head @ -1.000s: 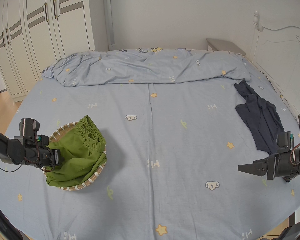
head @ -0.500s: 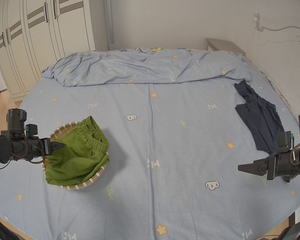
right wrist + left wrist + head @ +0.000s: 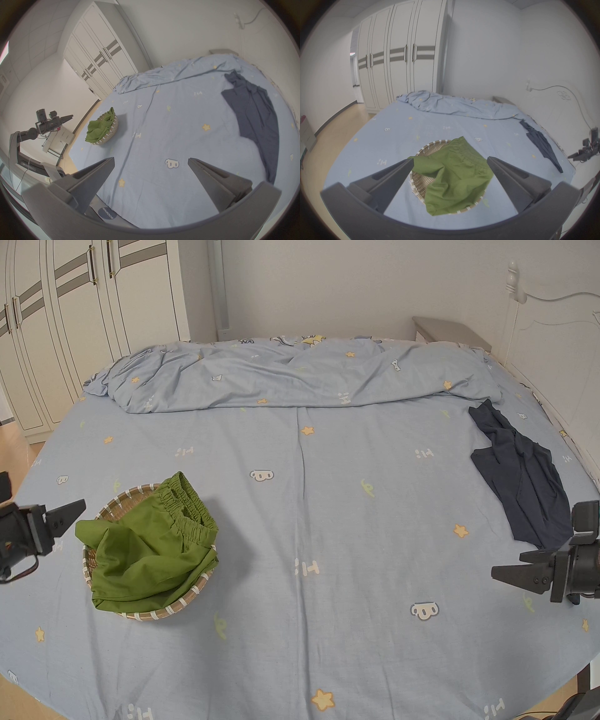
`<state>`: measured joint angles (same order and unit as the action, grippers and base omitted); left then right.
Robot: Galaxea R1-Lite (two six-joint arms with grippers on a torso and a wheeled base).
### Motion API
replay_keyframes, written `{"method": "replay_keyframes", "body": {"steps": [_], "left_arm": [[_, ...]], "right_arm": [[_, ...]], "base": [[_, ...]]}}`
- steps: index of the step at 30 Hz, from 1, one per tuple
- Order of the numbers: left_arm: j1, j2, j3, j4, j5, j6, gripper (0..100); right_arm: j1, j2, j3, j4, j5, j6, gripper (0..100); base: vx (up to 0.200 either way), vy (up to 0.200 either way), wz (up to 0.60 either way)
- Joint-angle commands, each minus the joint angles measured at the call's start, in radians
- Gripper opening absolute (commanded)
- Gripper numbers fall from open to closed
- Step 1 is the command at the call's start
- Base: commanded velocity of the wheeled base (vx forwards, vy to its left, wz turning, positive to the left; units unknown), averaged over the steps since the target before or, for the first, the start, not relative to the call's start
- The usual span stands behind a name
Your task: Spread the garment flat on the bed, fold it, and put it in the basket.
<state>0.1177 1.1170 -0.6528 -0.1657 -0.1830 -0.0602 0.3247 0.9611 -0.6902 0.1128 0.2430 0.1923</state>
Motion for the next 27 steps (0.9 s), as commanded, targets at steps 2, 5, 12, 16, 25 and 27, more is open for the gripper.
{"method": "replay_keyframes", "body": {"steps": [2,5,12,16,25,27], "left_arm": [[-0.073,-0.615,0.282,0.086,-0.001,0.007,100],[-0.078,-0.806,0.331,0.238,-0.001,0.005,100],[-0.113,-1.103,0.352,0.514,-0.003,-0.009,100],[-0.118,-1.117,0.374,0.523,-0.003,-0.043,100],[-0.118,-1.117,0.542,0.367,0.203,-0.067,100],[-0.118,-1.117,0.553,0.344,0.211,-0.066,100]], "right_arm": [[-0.050,-0.436,0.169,0.002,0.001,-0.131,100],[-0.058,-0.578,0.202,0.039,0.001,-0.134,100],[-0.059,-0.783,0.205,0.258,0.002,-0.134,100],[-0.050,-0.855,0.216,0.343,0.001,-0.131,100],[-0.013,-0.961,0.396,0.346,-0.280,-0.119,100],[-0.013,-0.961,0.403,0.341,-0.297,-0.117,100]], "base": [[0.000,0.000,0.00],[0.000,0.000,0.00],[0.000,0.000,0.00],[0.000,0.000,0.00],[0.000,0.000,0.00],[0.000,0.000,0.00]]}}
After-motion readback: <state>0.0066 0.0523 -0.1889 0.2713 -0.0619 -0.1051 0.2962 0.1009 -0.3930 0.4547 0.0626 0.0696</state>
